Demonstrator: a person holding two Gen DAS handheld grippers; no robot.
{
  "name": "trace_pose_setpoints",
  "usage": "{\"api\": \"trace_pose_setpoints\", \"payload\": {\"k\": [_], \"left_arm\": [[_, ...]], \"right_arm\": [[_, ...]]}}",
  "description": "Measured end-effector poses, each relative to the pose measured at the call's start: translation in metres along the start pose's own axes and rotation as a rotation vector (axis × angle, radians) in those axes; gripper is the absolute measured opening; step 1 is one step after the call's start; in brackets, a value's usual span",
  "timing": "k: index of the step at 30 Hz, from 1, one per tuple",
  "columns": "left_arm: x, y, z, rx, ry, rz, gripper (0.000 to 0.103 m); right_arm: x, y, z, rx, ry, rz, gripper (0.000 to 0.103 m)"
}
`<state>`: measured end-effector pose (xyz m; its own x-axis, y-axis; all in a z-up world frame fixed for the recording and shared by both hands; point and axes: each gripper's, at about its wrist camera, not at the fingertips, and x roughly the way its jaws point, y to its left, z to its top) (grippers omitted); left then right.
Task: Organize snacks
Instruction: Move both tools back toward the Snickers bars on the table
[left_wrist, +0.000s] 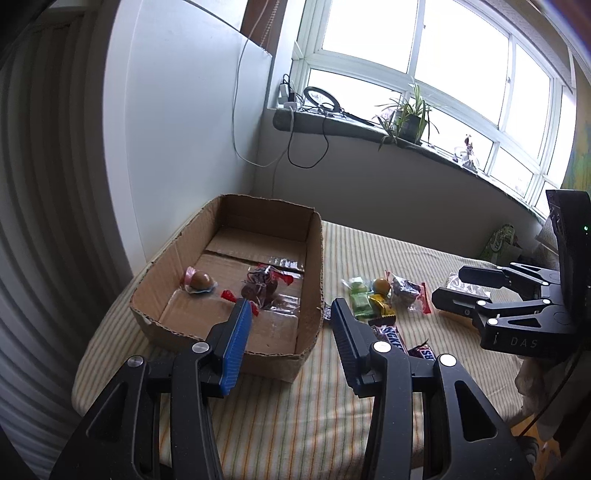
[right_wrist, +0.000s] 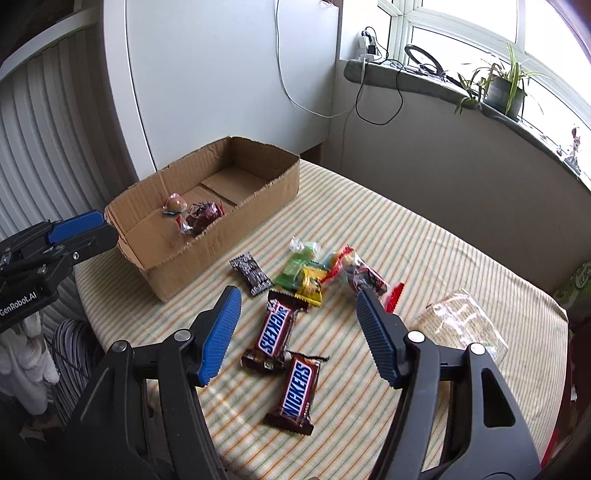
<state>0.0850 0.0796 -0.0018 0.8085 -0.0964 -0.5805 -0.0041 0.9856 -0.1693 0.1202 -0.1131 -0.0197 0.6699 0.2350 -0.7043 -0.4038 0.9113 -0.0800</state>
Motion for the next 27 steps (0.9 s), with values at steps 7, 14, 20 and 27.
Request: {"api": "trace_pose_setpoints", "payload": {"k": [7, 14, 20, 27], "left_arm": [[0.005, -0.025, -0.008, 0.024, 0.028, -0.032, 0.044], [0.018, -0.052, -0.017, 0.060, 0.071, -0.078, 0.044], [0.039, -0.068, -0.020, 0.052, 0.134, -0.131, 0.044], [0.069, -0.085, -0.023, 0.036, 0.208, -0.173, 0.044]], "right_arm": [[0.010, -0.009, -0.037, 0.046, 0.048, 0.007, 0.068], [0.026, -0.016, -0.063, 0.082, 0.096, 0.031, 0.068], [0.033, -0.023, -0.072, 0.099, 0.110, 0.055, 0.062], [0.035, -0.021, -0.076, 0.091, 0.112, 0.088, 0.059]]}}
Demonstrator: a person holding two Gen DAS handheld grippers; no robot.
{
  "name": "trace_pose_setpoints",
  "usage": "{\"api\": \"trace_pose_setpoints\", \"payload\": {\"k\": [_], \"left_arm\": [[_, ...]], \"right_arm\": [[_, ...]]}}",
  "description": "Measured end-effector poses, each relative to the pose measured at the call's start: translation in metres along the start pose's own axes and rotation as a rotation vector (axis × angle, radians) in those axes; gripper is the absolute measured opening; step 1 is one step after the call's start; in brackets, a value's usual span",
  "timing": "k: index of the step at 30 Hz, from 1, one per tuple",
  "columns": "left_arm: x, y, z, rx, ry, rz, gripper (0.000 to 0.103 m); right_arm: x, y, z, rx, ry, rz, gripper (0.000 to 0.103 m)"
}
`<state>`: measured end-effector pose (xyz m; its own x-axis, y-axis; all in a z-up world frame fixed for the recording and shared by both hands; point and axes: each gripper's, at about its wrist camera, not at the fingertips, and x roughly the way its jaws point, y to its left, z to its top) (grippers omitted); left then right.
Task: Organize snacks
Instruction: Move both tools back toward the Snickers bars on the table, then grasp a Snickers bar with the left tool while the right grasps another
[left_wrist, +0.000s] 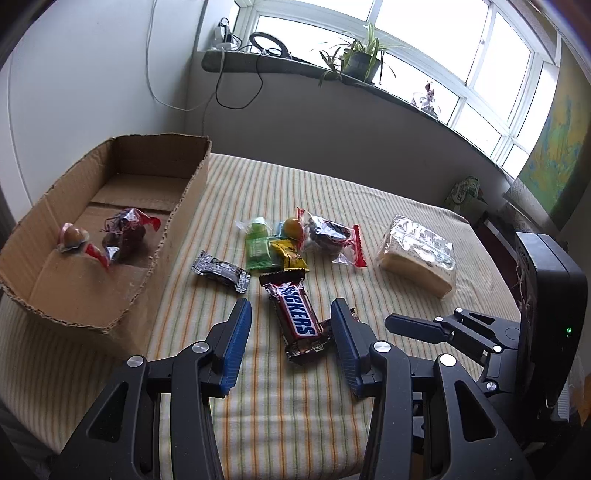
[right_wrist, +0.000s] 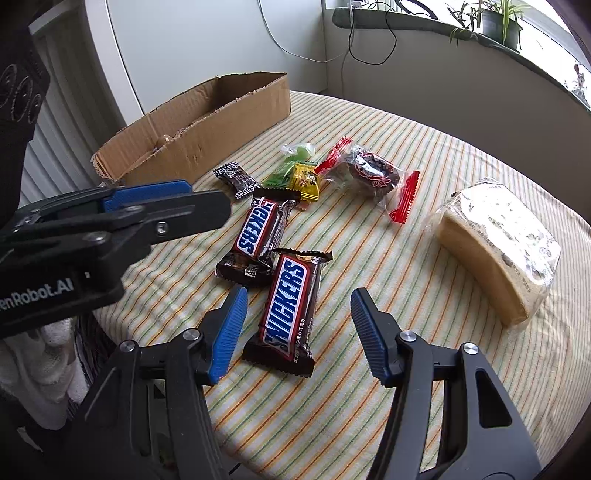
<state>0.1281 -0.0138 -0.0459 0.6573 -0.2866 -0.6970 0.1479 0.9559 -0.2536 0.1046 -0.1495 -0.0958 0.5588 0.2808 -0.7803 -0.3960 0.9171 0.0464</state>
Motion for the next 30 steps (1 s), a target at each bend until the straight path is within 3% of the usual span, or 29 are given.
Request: {"api": "trace_pose_setpoints", "payload": {"k": [3, 14, 23, 27, 30], "left_arm": [[0.013, 0.000, 0.002, -0.012, 0.031, -0.007, 0.044], [0.045, 0.005, 0.004, -0.053, 0.111, -0.031, 0.043], [0.056, 0.008, 0.002, -0.055, 0.132, -0.017, 0.034], [0.059, 0.001, 0.002, -0.017, 0.130, 0.001, 0.031], [0.058, 0.002, 0.002, -0.021, 0.132, -0.007, 0.030]], "right_arm": [[0.004, 0.000, 0.001, 0.003, 0.007, 0.014, 0.051], [0.010, -0.002, -0.001, 0.018, 0.015, 0.025, 0.046], [0.017, -0.004, 0.000, 0.020, 0.029, 0.014, 0.046], [0.020, -0.003, 0.003, 0.010, 0.041, -0.023, 0.032], [0.018, -0.007, 0.002, 0.018, 0.046, -0.018, 0.030]]}}
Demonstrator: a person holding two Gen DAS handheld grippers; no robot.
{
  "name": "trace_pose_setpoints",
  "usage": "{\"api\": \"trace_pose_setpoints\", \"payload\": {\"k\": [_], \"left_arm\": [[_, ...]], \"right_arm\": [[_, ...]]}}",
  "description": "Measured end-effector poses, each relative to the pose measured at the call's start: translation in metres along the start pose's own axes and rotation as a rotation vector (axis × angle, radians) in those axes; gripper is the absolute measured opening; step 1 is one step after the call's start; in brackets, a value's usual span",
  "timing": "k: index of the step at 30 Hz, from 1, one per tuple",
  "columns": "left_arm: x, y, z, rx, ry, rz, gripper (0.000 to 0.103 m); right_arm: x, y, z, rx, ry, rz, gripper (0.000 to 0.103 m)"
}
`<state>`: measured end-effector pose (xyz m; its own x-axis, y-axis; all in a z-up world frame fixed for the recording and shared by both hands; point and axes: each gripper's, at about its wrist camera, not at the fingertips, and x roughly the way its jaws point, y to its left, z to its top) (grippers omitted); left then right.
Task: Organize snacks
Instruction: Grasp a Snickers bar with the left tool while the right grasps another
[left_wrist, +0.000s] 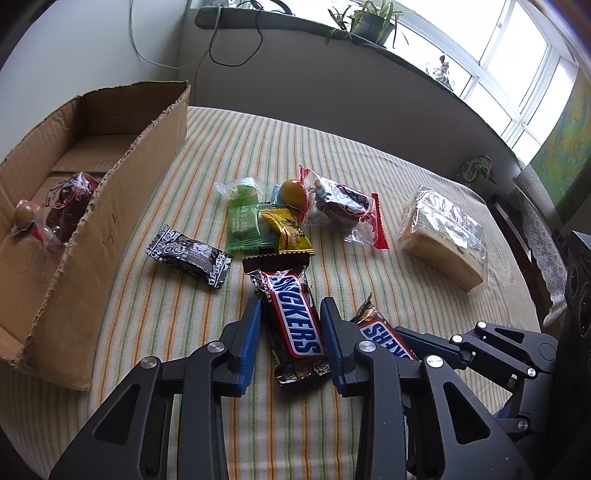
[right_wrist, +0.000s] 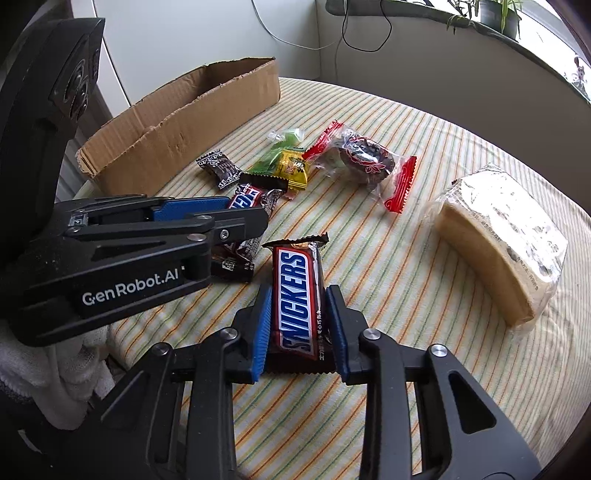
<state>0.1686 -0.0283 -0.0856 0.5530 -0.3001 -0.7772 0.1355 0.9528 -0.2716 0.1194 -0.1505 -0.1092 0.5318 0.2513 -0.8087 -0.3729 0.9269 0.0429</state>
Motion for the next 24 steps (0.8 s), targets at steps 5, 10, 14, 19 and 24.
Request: {"api": "trace_pose_setpoints", "payload": {"k": [5, 10, 14, 19, 24], "left_arm": [[-0.002, -0.001, -0.002, 0.021, -0.006, 0.017, 0.029], [0.004, -0.005, -0.001, 0.032, 0.004, 0.042, 0.031], [0.004, -0.010, -0.001, 0.060, -0.003, 0.063, 0.031], [0.001, -0.010, -0.002, 0.060, -0.017, 0.074, 0.027], [-0.006, -0.006, -0.004, 0.051, -0.027, 0.070, 0.027]], "right_arm": [[-0.003, -0.006, -0.004, 0.016, 0.000, -0.011, 0.030], [-0.005, -0.008, -0.004, 0.028, -0.003, -0.022, 0.030], [-0.007, -0.012, -0.005, 0.039, -0.004, -0.023, 0.030], [-0.010, -0.015, -0.006, 0.055, -0.010, -0.019, 0.030], [-0.014, -0.015, -0.007, 0.063, -0.015, -0.019, 0.030]]}}
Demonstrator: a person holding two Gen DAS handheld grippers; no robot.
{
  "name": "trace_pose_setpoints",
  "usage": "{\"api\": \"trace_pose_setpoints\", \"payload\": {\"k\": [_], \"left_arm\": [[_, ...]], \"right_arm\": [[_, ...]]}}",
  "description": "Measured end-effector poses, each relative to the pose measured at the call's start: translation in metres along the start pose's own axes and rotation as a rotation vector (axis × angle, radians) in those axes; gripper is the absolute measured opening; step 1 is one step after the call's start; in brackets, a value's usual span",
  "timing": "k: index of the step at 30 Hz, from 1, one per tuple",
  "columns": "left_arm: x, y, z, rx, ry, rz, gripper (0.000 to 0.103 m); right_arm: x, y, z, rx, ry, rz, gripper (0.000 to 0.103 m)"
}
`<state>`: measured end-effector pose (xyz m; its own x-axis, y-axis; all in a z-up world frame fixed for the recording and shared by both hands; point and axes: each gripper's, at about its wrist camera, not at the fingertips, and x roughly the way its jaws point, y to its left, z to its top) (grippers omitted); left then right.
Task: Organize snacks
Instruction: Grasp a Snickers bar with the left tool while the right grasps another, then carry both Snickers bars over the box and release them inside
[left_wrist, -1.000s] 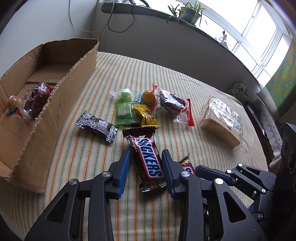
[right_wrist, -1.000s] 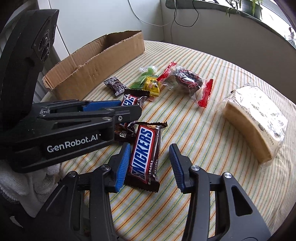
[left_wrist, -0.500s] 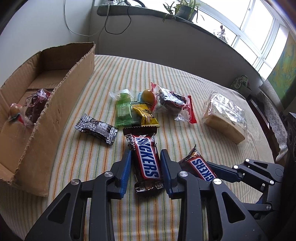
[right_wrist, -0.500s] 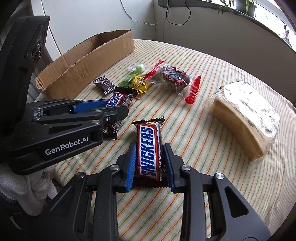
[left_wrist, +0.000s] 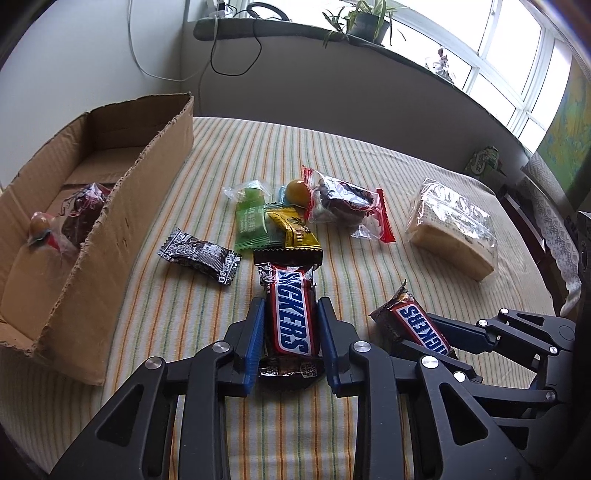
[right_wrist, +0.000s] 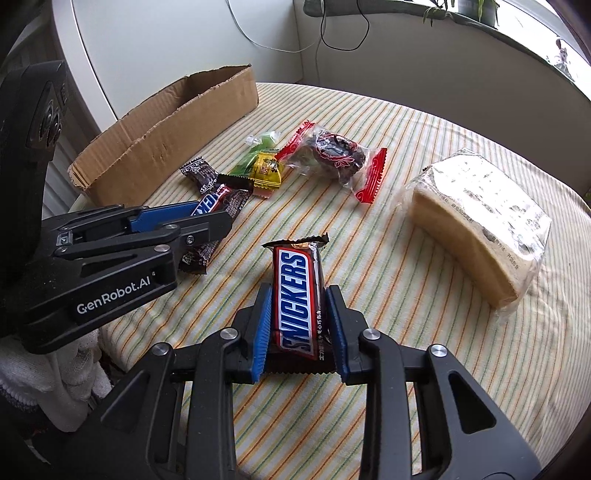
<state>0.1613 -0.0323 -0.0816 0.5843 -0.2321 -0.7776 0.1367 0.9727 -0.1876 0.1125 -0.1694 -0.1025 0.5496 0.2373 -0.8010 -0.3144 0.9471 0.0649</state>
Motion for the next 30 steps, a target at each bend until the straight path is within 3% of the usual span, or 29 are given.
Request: {"api": "trace_pose_setpoints", "payload": {"k": [14, 30], "left_arm": [[-0.046, 0.015, 0.001, -0.012, -0.081, -0.005, 0.027], [-0.096, 0.056, 0.011, -0.048, -0.189, 0.041, 0.027]], "right_arm": [[-0.024, 0.021, 0.017, -0.011, -0.057, 0.009, 0.030], [-0.031, 0.070, 0.065, -0.095, -0.114, 0.029, 0.030]]}}
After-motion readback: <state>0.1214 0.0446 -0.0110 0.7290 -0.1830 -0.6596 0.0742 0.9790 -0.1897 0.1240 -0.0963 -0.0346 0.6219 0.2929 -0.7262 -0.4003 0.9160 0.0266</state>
